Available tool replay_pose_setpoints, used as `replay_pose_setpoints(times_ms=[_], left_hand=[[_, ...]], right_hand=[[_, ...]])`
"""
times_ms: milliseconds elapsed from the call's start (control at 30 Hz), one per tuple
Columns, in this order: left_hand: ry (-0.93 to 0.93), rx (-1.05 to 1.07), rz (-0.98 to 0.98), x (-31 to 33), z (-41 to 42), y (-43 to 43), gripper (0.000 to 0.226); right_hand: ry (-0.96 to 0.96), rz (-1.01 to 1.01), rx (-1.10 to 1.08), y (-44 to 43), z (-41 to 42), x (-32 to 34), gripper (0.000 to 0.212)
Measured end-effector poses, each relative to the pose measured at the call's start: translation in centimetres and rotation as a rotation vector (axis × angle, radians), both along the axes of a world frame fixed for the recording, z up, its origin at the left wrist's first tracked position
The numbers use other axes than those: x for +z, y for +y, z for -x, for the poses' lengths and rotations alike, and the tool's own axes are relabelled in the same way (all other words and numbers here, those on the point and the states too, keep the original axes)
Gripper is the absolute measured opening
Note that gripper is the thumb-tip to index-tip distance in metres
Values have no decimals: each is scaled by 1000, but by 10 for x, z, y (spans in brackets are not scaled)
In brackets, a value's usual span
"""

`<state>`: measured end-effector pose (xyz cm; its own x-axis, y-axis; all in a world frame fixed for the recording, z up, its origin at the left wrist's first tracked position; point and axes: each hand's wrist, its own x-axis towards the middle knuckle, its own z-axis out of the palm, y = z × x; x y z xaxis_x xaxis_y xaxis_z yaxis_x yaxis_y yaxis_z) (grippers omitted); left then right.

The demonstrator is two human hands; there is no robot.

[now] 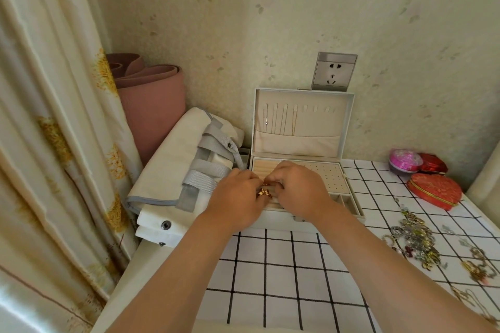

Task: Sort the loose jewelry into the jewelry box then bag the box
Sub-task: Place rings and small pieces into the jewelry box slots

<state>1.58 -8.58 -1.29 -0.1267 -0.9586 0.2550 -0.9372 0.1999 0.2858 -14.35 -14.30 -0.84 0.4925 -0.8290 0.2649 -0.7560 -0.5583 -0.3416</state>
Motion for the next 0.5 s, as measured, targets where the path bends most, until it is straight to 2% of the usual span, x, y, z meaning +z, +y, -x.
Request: replay_pose_setpoints(times_ms=[233,367,500], left_hand=[[-29,64,-22,6,8,-3,38],[-54,109,4,19,24,-4,41],[56,17,31,32,55,-4,42]], right_hand=[[-21,-22,19,3,6,0,31],[-170,3,-2,3,28,13,32],[-268,-2,-31,2,65,31,26]])
